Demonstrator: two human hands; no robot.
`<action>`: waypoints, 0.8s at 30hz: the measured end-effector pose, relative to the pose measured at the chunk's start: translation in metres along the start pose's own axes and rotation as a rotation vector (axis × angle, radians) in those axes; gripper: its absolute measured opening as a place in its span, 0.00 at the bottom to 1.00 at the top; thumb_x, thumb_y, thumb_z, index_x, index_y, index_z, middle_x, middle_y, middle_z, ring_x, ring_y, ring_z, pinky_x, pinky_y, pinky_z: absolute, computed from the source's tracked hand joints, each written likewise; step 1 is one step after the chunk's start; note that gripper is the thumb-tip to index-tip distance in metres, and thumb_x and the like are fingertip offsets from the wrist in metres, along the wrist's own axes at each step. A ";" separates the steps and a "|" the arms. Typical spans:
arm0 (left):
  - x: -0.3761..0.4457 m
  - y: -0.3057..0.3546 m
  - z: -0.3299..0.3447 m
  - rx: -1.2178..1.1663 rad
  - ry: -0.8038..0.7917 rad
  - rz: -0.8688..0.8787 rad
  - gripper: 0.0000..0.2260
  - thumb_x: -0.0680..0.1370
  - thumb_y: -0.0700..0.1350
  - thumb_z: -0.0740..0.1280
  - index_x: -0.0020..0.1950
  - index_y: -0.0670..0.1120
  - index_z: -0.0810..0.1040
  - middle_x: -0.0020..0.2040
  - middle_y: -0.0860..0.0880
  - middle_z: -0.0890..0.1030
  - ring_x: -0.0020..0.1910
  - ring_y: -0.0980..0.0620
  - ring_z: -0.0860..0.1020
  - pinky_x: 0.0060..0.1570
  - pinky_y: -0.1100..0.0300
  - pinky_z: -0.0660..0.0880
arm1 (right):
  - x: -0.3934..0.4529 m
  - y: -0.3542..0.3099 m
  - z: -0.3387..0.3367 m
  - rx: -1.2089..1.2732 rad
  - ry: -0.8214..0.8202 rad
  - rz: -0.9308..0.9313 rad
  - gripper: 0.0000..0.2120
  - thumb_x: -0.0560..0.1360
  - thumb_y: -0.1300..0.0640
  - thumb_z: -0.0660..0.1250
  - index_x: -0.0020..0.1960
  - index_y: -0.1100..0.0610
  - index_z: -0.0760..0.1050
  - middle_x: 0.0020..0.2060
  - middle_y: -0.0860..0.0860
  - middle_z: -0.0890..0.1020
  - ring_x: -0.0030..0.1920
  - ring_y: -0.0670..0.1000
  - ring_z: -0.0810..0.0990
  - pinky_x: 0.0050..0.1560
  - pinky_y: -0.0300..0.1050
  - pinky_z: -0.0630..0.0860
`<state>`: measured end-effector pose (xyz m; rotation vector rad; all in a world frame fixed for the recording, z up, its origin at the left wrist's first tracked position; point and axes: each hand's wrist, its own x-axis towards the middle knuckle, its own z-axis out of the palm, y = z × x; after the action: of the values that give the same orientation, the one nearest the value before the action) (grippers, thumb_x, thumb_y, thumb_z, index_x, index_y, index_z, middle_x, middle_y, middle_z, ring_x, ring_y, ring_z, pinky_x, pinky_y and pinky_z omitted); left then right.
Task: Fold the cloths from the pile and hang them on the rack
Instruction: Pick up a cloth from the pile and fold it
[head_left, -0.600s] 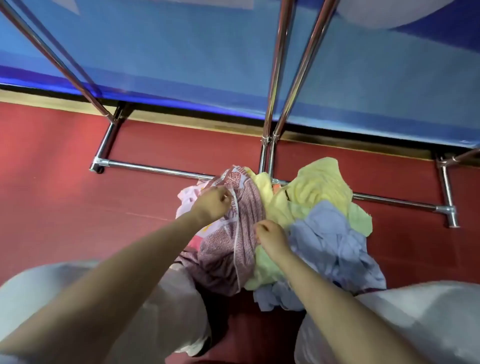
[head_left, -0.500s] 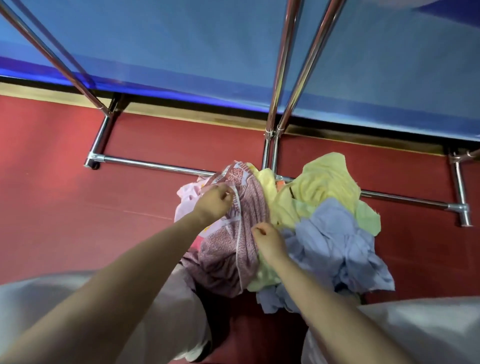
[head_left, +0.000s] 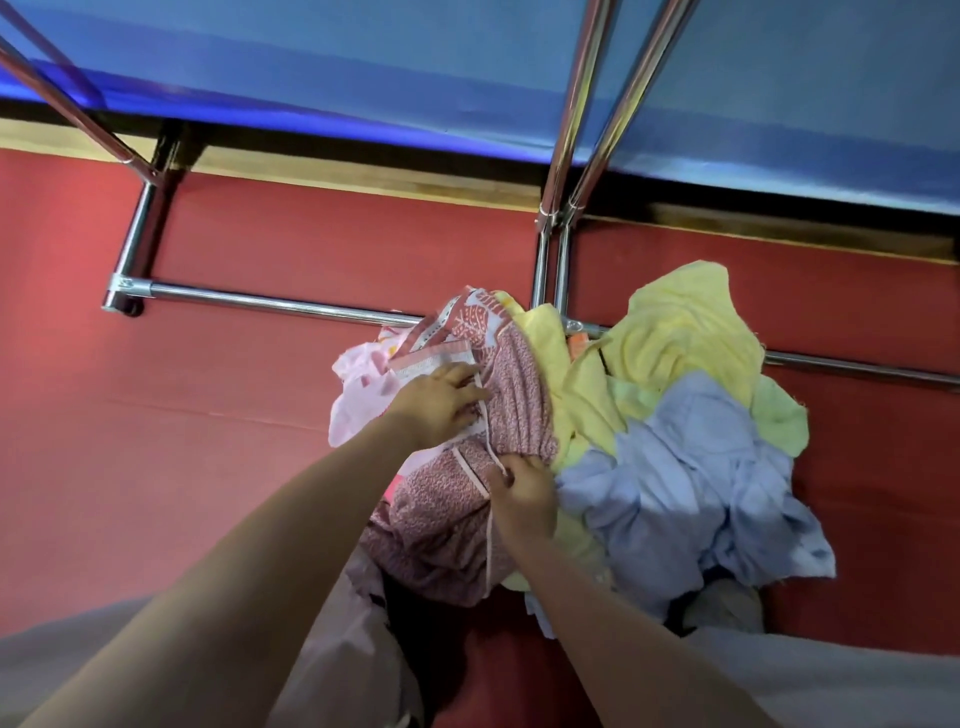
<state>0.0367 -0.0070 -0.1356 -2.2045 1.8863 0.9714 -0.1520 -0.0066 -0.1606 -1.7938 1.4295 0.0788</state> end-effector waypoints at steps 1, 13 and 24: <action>0.000 0.000 0.000 0.015 0.001 0.013 0.17 0.80 0.49 0.61 0.69 0.53 0.72 0.78 0.49 0.59 0.76 0.47 0.58 0.65 0.50 0.68 | 0.002 0.002 -0.003 0.041 -0.014 -0.015 0.14 0.72 0.50 0.63 0.45 0.60 0.81 0.42 0.58 0.80 0.46 0.59 0.76 0.47 0.50 0.69; -0.020 0.037 -0.048 0.076 0.128 0.105 0.15 0.80 0.50 0.47 0.48 0.43 0.69 0.33 0.45 0.76 0.38 0.42 0.77 0.75 0.49 0.52 | 0.001 -0.023 -0.067 0.424 -0.016 0.108 0.11 0.79 0.64 0.58 0.38 0.57 0.69 0.31 0.49 0.70 0.38 0.50 0.68 0.40 0.44 0.63; -0.126 0.130 -0.182 -0.390 0.394 0.185 0.09 0.80 0.45 0.66 0.54 0.40 0.81 0.45 0.48 0.80 0.43 0.51 0.77 0.41 0.60 0.69 | -0.081 -0.107 -0.234 0.539 0.018 -0.304 0.04 0.78 0.62 0.65 0.44 0.58 0.76 0.38 0.49 0.77 0.39 0.45 0.74 0.41 0.35 0.69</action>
<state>-0.0130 -0.0118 0.1165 -2.6418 2.2652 1.0760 -0.1900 -0.0864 0.0942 -1.5314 1.0437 -0.4407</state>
